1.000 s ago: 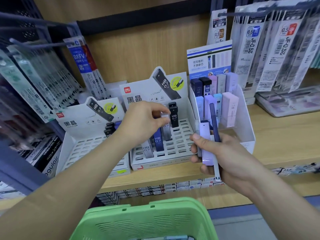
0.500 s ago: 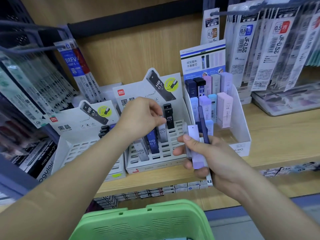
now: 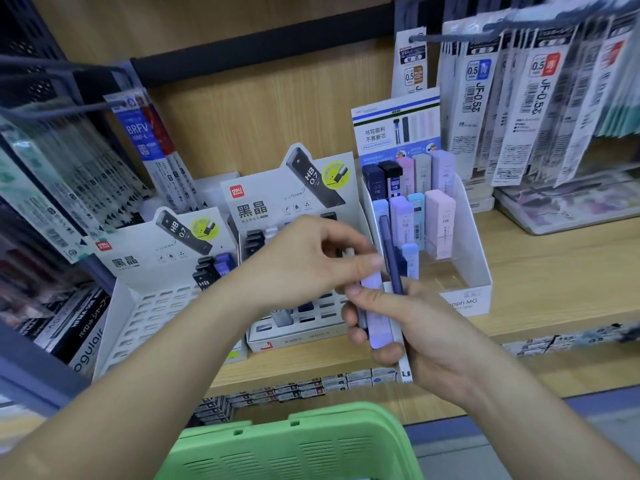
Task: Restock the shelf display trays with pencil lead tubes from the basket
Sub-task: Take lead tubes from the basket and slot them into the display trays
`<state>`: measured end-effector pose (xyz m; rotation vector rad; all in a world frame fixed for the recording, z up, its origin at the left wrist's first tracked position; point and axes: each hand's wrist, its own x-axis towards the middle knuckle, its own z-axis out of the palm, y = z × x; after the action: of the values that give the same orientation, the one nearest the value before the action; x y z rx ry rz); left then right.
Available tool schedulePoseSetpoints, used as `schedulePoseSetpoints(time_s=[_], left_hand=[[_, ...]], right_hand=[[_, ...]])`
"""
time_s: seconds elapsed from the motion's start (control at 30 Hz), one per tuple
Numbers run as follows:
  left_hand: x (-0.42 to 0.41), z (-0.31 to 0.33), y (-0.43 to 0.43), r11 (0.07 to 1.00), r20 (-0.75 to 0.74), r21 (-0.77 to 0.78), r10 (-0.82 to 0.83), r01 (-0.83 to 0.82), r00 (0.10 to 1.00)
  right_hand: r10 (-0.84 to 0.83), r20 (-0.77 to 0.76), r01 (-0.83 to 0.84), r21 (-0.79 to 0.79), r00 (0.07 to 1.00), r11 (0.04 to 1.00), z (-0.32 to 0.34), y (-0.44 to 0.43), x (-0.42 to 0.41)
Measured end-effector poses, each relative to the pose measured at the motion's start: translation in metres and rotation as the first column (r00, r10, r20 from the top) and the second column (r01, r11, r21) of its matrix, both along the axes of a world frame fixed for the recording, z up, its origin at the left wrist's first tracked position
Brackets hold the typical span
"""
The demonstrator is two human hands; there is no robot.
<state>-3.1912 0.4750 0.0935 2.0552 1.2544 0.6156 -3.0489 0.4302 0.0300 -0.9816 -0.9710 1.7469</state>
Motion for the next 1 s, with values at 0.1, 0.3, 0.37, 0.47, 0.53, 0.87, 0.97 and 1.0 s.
schedulePoseSetpoints(time_s=[0.1, 0.3, 0.37, 0.47, 0.53, 0.87, 0.97, 1.0], left_hand=[[-0.001, 0.001, 0.005, 0.998, 0.065, -0.044, 0.036, -0.033, 0.997], [-0.001, 0.005, 0.009, 0.995, 0.030, -0.076, 0.074, -0.071, 0.997], [-0.001, 0.007, 0.011, 0.988, 0.091, -0.089, 0.135, -0.127, 0.987], [-0.002, 0.009, 0.010, 0.980, 0.133, -0.076, 0.192, -0.183, 0.972], [-0.004, 0.009, 0.009, 0.979, 0.163, -0.070, 0.202, -0.193, 0.966], [-0.019, 0.001, -0.030, 0.830, 0.265, 0.540, -0.012, -0.138, 0.964], [-0.018, -0.030, -0.042, 0.639, -0.152, 0.755, -0.046, 0.146, 0.987], [-0.018, -0.037, -0.043, 0.618, -0.192, 0.761, -0.077, 0.198, 0.978]], right_hand=[[0.012, 0.101, -0.016, 0.039, 0.995, 0.999, 0.002, -0.003, -0.001], [0.014, 0.168, -0.025, 0.064, 0.986, 0.998, 0.002, -0.005, -0.002], [0.024, 0.182, -0.036, 0.062, 0.983, 0.997, 0.002, -0.005, -0.003], [0.042, 0.207, -0.053, 0.049, 0.978, 0.997, 0.002, -0.006, -0.002], [0.040, 0.228, -0.052, 0.044, 0.973, 0.998, 0.003, -0.006, -0.002], [-0.161, -0.217, 0.137, -0.121, 0.963, 0.983, 0.005, 0.000, 0.002], [-0.169, -0.326, 0.142, -0.106, 0.930, 0.984, 0.011, -0.002, 0.003], [-0.165, -0.322, 0.143, -0.091, 0.932, 0.986, 0.012, -0.004, 0.003]])
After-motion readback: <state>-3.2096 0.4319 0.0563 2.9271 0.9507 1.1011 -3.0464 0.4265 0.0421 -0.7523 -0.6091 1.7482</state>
